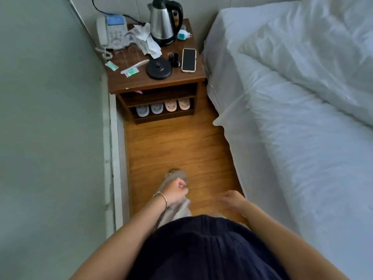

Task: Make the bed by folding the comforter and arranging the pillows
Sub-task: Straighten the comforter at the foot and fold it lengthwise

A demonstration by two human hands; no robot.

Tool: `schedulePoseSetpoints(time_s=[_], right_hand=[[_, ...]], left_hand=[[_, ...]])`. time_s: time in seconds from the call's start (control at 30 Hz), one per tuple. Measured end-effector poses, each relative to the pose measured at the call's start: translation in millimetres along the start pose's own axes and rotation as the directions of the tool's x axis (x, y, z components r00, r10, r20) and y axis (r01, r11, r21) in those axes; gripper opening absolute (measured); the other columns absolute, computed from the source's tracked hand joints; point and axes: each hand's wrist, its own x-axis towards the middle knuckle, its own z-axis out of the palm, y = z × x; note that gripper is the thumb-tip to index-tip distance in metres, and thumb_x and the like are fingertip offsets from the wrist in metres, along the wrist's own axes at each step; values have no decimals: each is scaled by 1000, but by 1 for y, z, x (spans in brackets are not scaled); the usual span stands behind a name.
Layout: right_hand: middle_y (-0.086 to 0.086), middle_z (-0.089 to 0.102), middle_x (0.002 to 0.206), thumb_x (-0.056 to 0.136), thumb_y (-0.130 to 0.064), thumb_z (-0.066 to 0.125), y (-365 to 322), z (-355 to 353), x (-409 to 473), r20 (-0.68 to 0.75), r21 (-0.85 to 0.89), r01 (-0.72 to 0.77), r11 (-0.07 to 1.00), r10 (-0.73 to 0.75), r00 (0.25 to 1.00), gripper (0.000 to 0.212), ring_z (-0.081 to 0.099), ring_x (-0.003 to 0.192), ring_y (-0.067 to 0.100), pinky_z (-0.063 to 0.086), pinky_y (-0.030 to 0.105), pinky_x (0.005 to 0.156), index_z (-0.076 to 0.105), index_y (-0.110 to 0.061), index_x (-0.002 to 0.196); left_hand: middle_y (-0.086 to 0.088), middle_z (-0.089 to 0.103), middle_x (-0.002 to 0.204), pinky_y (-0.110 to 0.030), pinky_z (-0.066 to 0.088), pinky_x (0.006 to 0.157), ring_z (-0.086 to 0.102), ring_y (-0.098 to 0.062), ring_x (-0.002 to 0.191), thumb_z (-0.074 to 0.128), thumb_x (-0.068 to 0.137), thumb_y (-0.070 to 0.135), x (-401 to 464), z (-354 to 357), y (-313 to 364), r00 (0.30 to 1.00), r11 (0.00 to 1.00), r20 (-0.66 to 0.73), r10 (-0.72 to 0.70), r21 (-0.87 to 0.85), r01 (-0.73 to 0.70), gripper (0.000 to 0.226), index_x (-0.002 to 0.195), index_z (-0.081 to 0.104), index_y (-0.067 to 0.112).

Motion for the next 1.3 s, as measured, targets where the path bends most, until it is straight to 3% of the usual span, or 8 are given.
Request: schedulePoseSetpoints(time_s=[0.1,0.3,0.5,0.77,0.9,0.97,1.13,1.3], right_hand=[[2,60,123,93,-30,63,-64,-31,12,-198,109,12,994,10,980,34,60,101,15,50,23,77,56,-17,124],[5,61,125,89,-29,68,-162,-117,40,-301,313,52,948,47,953,44,58,110,21,44,28,93,57,-13,129],[11,61,124,90,-24,67,-196,-235,107,-387,532,58,845,181,904,44,59,106,23,48,32,92,55,-7,129],[11,60,113,93,-29,62,-212,-407,161,-496,733,228,641,273,824,62,62,102,27,50,39,89,33,-27,147],[-1,45,87,91,-34,63,-214,-460,179,-526,781,280,559,346,777,79,48,73,11,48,32,75,12,-44,151],[0,44,95,90,-36,64,-214,-483,191,-529,792,269,548,394,752,87,47,65,10,42,24,62,3,-50,150],[21,35,138,85,-47,68,-212,-530,223,-412,897,185,401,611,676,100,52,85,25,42,34,78,-13,-62,141],[19,20,153,78,-52,75,-207,-567,260,-314,947,175,270,660,682,108,45,124,37,42,41,94,-12,-63,141]], left_hand=[[-2,62,112,-27,46,82,60,-19,100,59,91,21,51,-64,66,993,994,-42,108,-2,-108,30,120,56,13],[2,58,111,-26,49,77,59,-18,93,57,93,25,137,-130,212,956,952,99,275,112,-285,28,120,54,18],[-4,59,120,-32,44,96,56,-23,112,55,94,21,232,-140,346,914,884,190,358,245,-398,35,128,52,12],[-9,49,126,-29,41,86,53,-23,108,51,96,19,345,-140,502,883,859,198,425,218,-462,49,143,37,20],[-17,43,141,-37,39,100,49,-33,123,54,94,39,391,-136,551,897,880,252,363,223,-419,69,152,17,33],[-16,33,149,-38,35,103,42,-35,130,56,92,48,415,-126,571,911,901,286,297,231,-366,79,152,5,42],[-22,28,140,-37,43,94,48,-30,99,66,83,50,459,-83,616,961,982,247,128,107,-158,98,145,-9,55],[-13,28,125,-38,44,99,53,-35,98,72,80,24,485,-43,655,979,979,31,202,-27,-201,91,149,16,44]])
